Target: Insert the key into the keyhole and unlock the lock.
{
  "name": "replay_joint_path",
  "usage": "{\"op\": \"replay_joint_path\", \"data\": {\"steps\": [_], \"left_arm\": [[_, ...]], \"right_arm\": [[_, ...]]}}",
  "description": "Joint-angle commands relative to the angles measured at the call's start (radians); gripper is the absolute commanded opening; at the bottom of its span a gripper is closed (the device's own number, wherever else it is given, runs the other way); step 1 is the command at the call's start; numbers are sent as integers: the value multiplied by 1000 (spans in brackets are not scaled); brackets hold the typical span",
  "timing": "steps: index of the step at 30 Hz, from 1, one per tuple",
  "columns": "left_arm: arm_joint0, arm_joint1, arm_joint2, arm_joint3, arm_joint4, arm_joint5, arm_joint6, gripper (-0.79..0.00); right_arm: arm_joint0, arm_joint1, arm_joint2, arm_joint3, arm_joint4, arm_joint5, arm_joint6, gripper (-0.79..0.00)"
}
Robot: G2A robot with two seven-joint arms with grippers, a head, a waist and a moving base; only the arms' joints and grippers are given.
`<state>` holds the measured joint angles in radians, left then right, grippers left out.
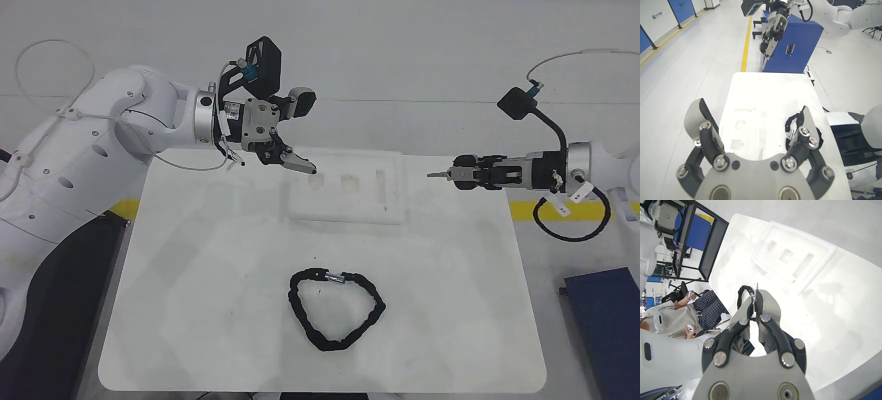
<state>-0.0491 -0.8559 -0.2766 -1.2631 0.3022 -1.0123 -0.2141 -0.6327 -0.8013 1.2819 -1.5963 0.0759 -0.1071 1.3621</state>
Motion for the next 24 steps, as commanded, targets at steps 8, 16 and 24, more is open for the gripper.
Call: {"op": "replay_joint_path", "data": {"steps": [8,16,24], "left_arm": [[0,0,0,0,0,0,0,0],[69,-9,-1,-54,-2,37,-11,0],[181,-44,26,-57,68,17,-26,0]], "right_arm": [[0,0,0,0,0,0,0,-785],[0,0,0,0,0,0,0,-785],[0,0,0,0,0,0,0,-785]]}}
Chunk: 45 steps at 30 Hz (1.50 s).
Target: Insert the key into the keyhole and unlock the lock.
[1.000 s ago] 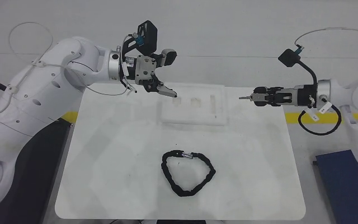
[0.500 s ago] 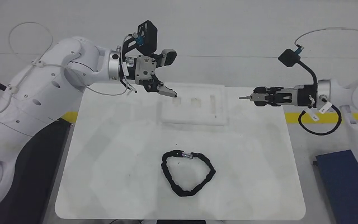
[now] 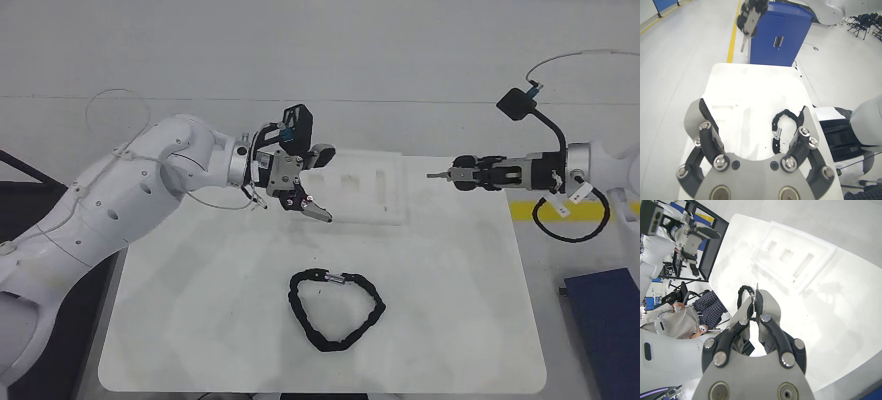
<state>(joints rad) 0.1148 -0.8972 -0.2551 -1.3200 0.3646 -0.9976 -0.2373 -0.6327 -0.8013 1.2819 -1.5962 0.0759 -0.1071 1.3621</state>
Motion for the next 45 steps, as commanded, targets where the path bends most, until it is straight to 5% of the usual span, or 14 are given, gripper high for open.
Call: {"op": "replay_joint_path", "data": {"steps": [1,13,25,45], "left_arm": [[34,-5,10,-5,17,7,-11,0],[218,7,-16,-116,221,105,-9,0],[353,11,-42,-123,529,244,27,0],[370,-1,-53,-126,636,206,11,0]], "right_arm": [[0,0,0,0,0,0,0,-785],[0,0,0,0,0,0,0,-785],[0,0,0,0,0,0,0,-785],[0,0,0,0,0,0,0,-785]]}}
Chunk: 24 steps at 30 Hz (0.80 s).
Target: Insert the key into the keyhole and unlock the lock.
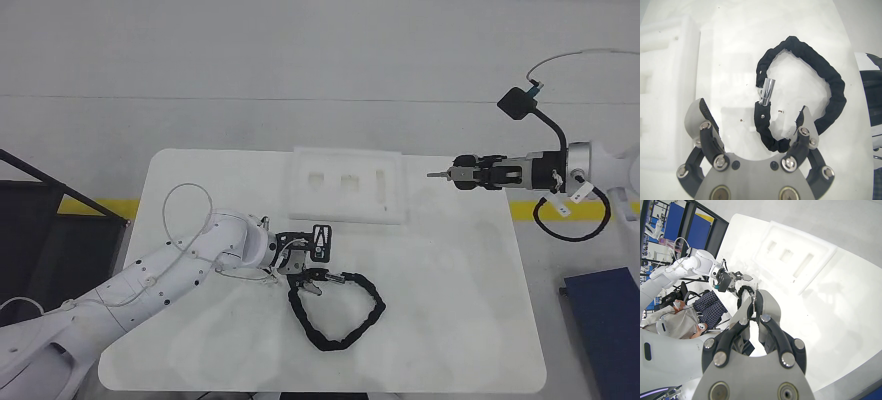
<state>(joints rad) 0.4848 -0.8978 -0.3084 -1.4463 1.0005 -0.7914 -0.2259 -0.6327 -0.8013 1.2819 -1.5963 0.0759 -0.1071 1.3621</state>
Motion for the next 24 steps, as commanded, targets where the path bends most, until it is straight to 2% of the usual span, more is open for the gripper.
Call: {"op": "replay_joint_path", "data": {"steps": [1,5,11,23,24], "left_arm": [[0,0,0,0,0,0,0,0],[6,0,-2,-2,3,10,3,0],[63,5,-20,-10,77,37,42,0],[137,-9,-50,3,236,80,186,0],[142,-12,-50,8,242,79,193,-142]], "right_arm": [[0,0,0,0,0,0,0,-785],[0,0,0,0,0,0,0,-785],[0,0,0,0,0,0,0,-785],[0,0,0,0,0,0,0,-785],[0,0,0,0,0,0,0,-785]]}}
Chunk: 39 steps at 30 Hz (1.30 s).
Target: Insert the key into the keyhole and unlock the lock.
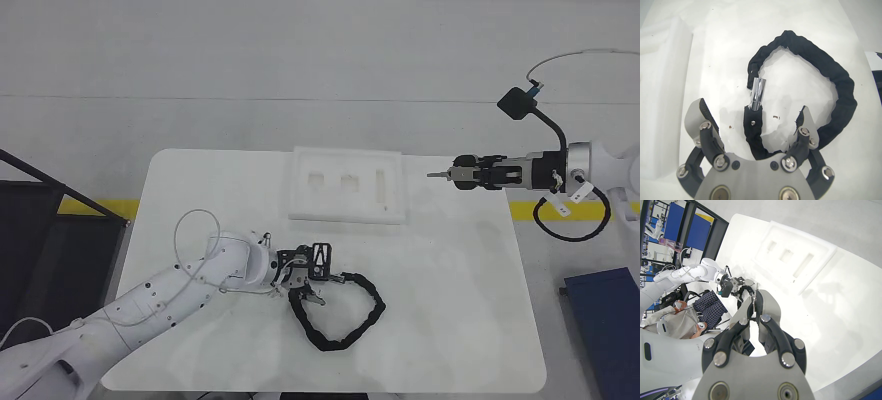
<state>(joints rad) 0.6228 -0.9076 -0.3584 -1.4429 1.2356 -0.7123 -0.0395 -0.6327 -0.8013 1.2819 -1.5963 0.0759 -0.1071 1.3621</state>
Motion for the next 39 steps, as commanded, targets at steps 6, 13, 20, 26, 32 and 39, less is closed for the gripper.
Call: {"op": "replay_joint_path", "data": {"steps": [6,13,20,26,32,39], "left_arm": [[18,-25,-4,36,44,-3,39,-256],[31,-47,-16,62,66,-6,47,-388],[46,-66,-31,94,70,-7,41,-477],[60,-79,-49,111,65,-7,52,-727],[66,-88,-75,119,51,-22,51,-785],[74,-71,-148,79,48,-58,96,-785]], "right_arm": [[0,0,0,0,0,0,0,-785],[0,0,0,0,0,0,0,-785],[0,0,0,0,0,0,0,-785],[0,0,0,0,0,0,0,-785],[0,0,0,0,0,0,0,-785],[0,0,0,0,0,0,0,-785]]}}
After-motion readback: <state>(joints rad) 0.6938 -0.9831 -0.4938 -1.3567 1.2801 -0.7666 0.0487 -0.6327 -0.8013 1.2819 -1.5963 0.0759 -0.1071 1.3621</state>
